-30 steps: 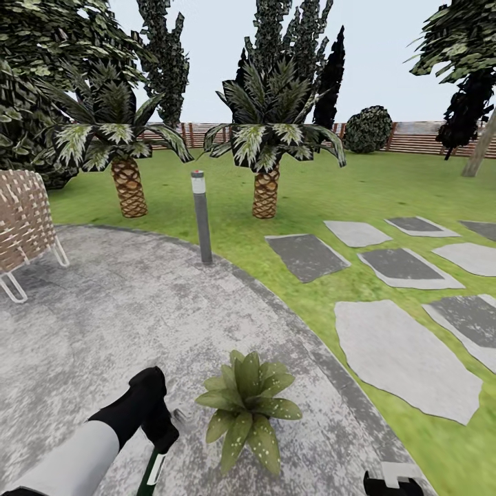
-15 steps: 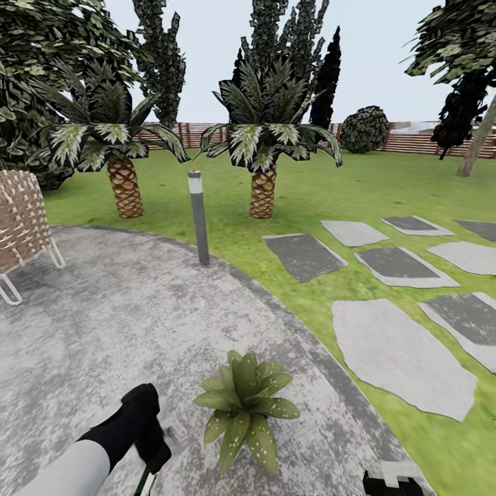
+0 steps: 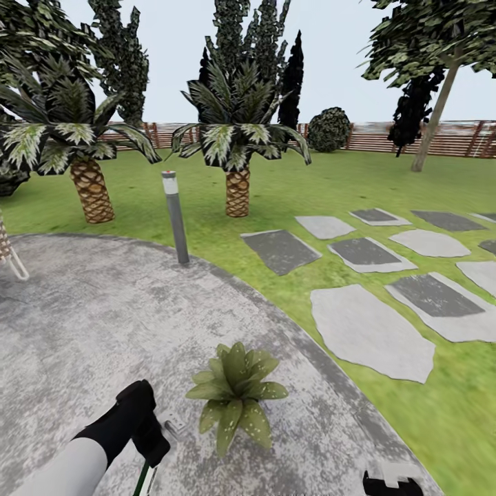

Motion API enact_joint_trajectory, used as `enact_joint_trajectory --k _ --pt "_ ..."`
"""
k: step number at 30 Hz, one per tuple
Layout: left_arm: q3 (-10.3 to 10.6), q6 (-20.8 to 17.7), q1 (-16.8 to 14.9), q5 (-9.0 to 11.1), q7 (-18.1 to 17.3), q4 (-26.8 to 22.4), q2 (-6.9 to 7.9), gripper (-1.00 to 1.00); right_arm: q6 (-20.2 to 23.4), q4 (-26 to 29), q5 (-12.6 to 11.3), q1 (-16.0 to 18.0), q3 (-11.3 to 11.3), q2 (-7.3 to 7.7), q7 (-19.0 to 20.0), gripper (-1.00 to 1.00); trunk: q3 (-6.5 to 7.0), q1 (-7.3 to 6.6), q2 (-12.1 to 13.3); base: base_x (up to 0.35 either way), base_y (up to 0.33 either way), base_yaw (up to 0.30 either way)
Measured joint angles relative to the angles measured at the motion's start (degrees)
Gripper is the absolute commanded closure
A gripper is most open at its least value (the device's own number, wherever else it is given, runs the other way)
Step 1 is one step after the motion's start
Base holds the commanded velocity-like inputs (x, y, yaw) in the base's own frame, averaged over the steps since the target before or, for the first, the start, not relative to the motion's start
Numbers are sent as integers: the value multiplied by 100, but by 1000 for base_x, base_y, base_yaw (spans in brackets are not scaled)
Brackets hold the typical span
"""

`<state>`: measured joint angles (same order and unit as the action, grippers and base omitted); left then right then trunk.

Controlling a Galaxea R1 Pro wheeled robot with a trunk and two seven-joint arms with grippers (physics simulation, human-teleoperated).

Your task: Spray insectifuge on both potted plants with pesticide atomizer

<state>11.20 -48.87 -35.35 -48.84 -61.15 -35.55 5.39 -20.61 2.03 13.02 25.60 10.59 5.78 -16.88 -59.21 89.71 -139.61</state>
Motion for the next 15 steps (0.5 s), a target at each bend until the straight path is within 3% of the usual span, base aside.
enact_joint_trajectory --k 4,8,12,15 --pt "2 -4 -15 4 -7 -1 2 100 0 0 0 0 3 1 -4 -100 0 -1 0 16 306 -259" --pt "5 5 -29 6 -10 -3 -30 100 0 5 0 1 3 2 -7 -100 0 -3 0 200 273 -71" --pt "31 52 -38 9 -49 -10 -42 100 0 -18 8 0 3 10 -7 -100 0 -4 0 265 99 -4" --pt "41 40 -65 30 -99 -15 -89 100 -2 -19 8 1 3 11 -8 -100 0 -1 0 64 12 0"
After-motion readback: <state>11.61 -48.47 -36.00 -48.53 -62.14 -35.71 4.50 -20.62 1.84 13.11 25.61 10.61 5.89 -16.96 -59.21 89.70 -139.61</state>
